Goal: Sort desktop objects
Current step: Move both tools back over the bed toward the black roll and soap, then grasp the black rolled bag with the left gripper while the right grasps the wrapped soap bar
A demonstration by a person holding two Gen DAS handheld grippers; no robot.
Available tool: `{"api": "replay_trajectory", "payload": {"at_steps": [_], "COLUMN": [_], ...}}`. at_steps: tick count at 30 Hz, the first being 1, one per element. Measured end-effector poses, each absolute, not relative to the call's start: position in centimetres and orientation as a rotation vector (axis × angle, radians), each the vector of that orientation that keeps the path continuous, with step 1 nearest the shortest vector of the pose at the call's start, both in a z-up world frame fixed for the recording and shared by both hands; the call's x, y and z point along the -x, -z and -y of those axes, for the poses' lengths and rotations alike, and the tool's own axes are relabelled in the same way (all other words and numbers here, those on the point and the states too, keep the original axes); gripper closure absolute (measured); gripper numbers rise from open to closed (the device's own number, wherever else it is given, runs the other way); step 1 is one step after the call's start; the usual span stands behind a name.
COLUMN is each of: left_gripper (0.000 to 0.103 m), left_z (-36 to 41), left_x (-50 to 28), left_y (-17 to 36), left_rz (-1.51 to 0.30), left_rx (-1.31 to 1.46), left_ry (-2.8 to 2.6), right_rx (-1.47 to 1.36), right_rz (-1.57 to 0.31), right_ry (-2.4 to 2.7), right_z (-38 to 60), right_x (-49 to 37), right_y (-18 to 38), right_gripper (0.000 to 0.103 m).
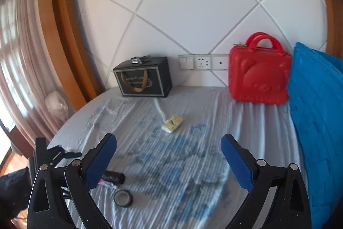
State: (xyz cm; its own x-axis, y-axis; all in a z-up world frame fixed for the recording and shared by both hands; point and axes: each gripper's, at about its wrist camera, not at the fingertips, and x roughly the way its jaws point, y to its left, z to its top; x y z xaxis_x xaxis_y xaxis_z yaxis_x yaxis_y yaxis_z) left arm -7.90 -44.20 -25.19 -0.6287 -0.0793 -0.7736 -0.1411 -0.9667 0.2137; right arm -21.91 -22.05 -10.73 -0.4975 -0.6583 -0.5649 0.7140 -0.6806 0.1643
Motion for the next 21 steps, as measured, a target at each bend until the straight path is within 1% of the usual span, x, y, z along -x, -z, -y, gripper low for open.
{"api": "replay_trajectory", "payload": {"at_steps": [2, 3, 8, 10, 12, 13, 14, 15, 16, 17, 18, 21], "left_gripper": [0.022, 0.022, 0.022, 0.024, 0.033, 0.035, 0.037, 0.043, 0.047, 0.054, 0.057, 0.059], "left_z": [44.9, 44.9, 44.1, 44.5, 45.1, 45.4, 46.0, 46.4, 46.7, 46.7, 46.5, 46.0], "left_x": [8.9, 9.4, 12.2, 13.2, 13.7, 13.9, 14.0, 14.2, 14.4, 14.5, 14.4, 14.1], "left_y": [26.4, 26.8, 29.6, 30.6, 31.6, 32.2, 32.2, 32.4, 32.8, 33.2, 33.7, 34.2], "left_rz": [-0.332, -0.330, -0.450, -0.438, -0.448, -0.460, -0.422, -0.392, -0.372, -0.378, -0.391, -0.392], "left_rx": [1.345, 1.346, 1.393, 1.405, 1.428, 1.440, 1.421, 1.421, 1.425, 1.435, 1.447, 1.404], "left_ry": [-2.706, -2.669, -2.464, -2.410, -2.367, -2.345, -2.337, -2.323, -2.299, -2.275, -2.244, -2.230], "right_rx": [-0.791, -0.797, -0.857, -0.893, -0.948, -0.970, -0.990, -1.016, -1.037, -1.060, -1.089, -1.177], "right_rz": [-0.125, -0.124, -0.187, -0.201, -0.220, -0.224, -0.227, -0.233, -0.235, -0.231, -0.226, -0.229], "right_ry": [2.178, 2.174, 2.130, 2.108, 2.076, 2.067, 2.055, 2.042, 2.035, 2.026, 2.017, 2.008], "right_z": [23.6, 24.4, 28.9, 31.1, 33.4, 34.2, 35.1, 36.1, 36.7, 37.4, 38.2, 40.6], "right_x": [22.6, 23.0, 25.3, 26.5, 28.1, 28.6, 29.3, 30.0, 30.6, 31.2, 32.1, 34.9], "right_y": [11.1, 11.3, 13.5, 14.9, 16.7, 17.3, 18.1, 19.1, 19.8, 20.6, 21.8, 25.2], "right_gripper": [0.004, 0.004, 0.004, 0.004, 0.004, 0.004, 0.004, 0.004, 0.004, 0.004, 0.004, 0.004]}}
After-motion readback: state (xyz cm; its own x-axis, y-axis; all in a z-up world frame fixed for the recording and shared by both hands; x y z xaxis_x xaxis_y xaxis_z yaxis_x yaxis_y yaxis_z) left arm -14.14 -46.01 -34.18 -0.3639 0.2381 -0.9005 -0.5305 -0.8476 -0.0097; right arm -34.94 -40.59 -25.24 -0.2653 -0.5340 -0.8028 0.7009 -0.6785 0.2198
